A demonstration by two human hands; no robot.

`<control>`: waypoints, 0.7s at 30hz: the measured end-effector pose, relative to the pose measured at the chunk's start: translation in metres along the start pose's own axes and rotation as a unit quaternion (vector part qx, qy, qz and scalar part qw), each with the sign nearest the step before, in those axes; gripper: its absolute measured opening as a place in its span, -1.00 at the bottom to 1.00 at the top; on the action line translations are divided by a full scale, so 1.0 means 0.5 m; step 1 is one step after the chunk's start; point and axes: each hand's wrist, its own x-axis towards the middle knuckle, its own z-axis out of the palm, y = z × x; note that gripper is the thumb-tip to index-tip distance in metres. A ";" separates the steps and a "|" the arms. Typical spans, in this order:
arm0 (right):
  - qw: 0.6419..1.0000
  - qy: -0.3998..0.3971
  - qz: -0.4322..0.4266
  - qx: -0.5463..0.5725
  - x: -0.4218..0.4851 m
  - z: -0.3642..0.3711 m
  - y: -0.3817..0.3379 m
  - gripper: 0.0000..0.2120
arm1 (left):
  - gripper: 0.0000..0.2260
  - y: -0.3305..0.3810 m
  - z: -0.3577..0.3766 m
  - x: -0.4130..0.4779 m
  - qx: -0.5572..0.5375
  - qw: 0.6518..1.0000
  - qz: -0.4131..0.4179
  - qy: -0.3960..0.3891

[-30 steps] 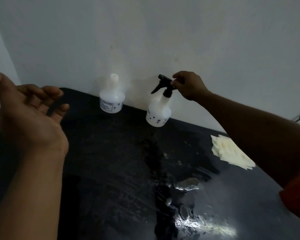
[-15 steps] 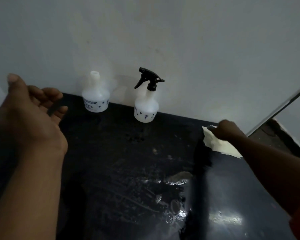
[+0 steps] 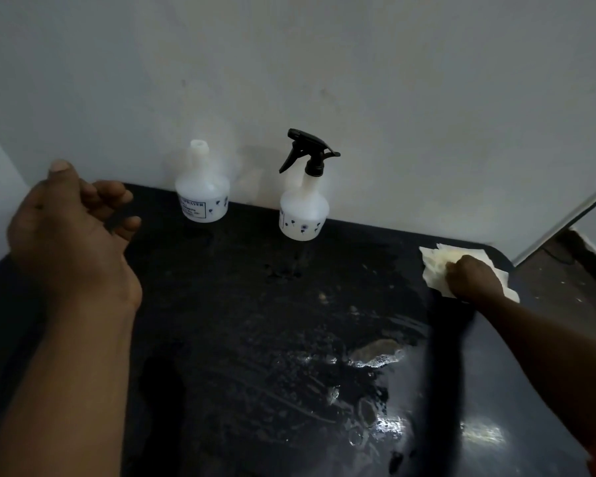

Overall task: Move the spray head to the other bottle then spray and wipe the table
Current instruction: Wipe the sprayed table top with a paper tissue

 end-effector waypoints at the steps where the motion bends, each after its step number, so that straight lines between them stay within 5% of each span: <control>1: 1.000 0.001 -0.009 0.003 0.000 -0.005 0.001 -0.75 | -0.70 -0.005 -0.004 0.002 -0.011 1.000 0.009 -0.013; 9: 0.991 0.053 0.003 0.126 0.027 -0.057 0.026 -0.79 | -0.73 0.004 -0.004 -0.006 -0.007 1.000 -0.007 -0.019; 21: 0.973 -0.062 -0.195 -0.107 0.113 -0.055 -0.029 -0.70 | -0.84 -0.066 -0.061 0.076 0.100 0.994 0.015 -0.037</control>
